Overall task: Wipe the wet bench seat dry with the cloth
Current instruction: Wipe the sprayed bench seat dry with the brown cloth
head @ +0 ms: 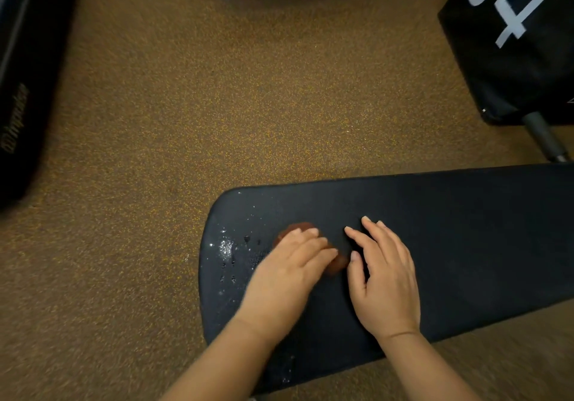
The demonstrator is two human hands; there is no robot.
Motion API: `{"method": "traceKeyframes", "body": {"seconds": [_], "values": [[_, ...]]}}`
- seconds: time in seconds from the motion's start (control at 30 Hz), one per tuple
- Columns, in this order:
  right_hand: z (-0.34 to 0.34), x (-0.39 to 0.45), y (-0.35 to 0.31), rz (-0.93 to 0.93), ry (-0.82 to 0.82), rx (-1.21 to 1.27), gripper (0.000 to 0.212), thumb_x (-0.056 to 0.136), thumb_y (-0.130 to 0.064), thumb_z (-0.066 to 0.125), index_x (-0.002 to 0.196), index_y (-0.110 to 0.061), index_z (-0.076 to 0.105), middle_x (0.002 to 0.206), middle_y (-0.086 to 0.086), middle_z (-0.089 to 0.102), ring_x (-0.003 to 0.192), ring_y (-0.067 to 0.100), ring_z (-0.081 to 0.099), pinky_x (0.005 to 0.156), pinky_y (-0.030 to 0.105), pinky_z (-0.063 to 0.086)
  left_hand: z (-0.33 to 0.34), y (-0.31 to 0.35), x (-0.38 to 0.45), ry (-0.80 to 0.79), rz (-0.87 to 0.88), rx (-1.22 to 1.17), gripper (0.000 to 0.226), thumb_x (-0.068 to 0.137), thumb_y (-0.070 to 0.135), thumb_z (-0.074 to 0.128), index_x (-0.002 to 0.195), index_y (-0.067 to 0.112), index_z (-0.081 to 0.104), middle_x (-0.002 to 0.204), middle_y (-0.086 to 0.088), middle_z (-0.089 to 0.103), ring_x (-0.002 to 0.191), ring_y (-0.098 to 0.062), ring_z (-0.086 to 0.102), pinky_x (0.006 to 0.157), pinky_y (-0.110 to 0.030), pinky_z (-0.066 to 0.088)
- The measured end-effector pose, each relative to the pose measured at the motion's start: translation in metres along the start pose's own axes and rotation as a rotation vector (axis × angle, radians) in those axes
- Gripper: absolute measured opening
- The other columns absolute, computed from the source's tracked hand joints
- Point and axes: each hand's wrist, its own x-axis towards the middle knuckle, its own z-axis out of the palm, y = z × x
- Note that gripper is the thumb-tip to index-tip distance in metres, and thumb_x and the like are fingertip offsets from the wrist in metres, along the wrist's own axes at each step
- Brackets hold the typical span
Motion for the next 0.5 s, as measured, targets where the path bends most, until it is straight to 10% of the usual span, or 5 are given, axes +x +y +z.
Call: {"method": "traceKeyframes", "body": {"seconds": [0.23, 0.5], "values": [[0.000, 0.000, -0.001, 0.006, 0.009, -0.004, 0.038, 0.092, -0.026, 0.040, 0.125, -0.023, 0.059, 0.140, -0.001, 0.049, 0.135, 0.017, 0.035, 0.112, 0.033, 0.025, -0.013, -0.035, 0.014, 0.176, -0.483, -0.030, 0.037, 0.085, 0.019, 0.040, 0.105, 0.009, 0.070, 0.113, -0.011, 0.067, 0.115, -0.030, 0.057, 0.104, -0.040, 0.034], [0.000, 0.001, -0.001, 0.002, 0.008, 0.005, 0.039, 0.092, -0.027, 0.039, 0.126, -0.022, 0.059, 0.140, -0.001, 0.049, 0.136, 0.018, 0.035, 0.112, 0.033, 0.026, -0.028, -0.031, -0.043, 0.042, -0.158, 0.070, 0.034, 0.087, 0.014, 0.043, 0.109, 0.015, 0.069, 0.121, -0.004, 0.064, 0.123, -0.020, 0.047, 0.108, -0.038, 0.029]]}}
